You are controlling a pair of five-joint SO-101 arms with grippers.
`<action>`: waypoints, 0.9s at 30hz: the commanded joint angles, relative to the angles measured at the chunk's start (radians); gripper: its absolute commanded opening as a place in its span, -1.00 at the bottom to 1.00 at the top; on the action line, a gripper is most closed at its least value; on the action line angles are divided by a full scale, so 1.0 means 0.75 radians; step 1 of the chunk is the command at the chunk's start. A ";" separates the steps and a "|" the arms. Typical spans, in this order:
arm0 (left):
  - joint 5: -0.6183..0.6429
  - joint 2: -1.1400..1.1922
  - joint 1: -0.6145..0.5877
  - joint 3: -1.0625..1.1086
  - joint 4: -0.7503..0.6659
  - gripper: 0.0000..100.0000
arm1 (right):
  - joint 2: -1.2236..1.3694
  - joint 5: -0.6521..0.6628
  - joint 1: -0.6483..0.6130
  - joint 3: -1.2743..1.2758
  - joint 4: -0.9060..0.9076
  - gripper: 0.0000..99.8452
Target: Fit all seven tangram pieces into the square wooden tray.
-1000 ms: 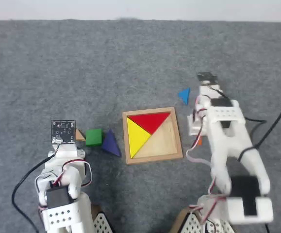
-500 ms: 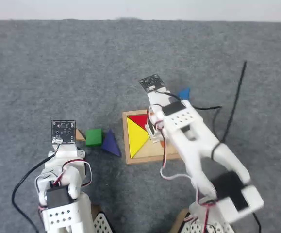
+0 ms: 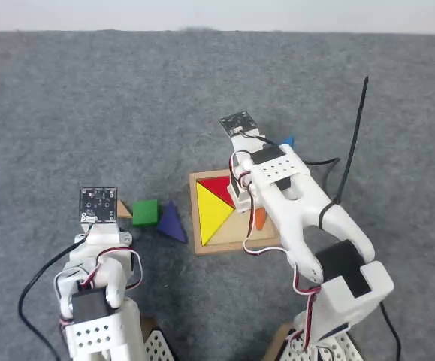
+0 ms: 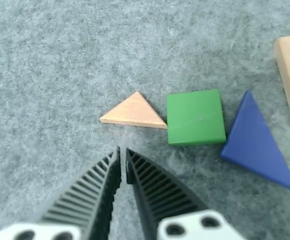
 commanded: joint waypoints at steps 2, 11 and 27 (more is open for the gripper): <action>0.014 -0.016 -0.006 -0.013 0.004 -0.97 | -0.103 0.043 0.013 -0.068 0.021 -0.68; 0.014 -0.016 -0.006 -0.013 0.004 -0.97 | -0.408 0.102 0.083 0.037 0.030 -0.68; 0.014 -0.016 -0.006 -0.013 0.004 -0.97 | -0.177 0.127 0.032 0.250 -0.148 -0.80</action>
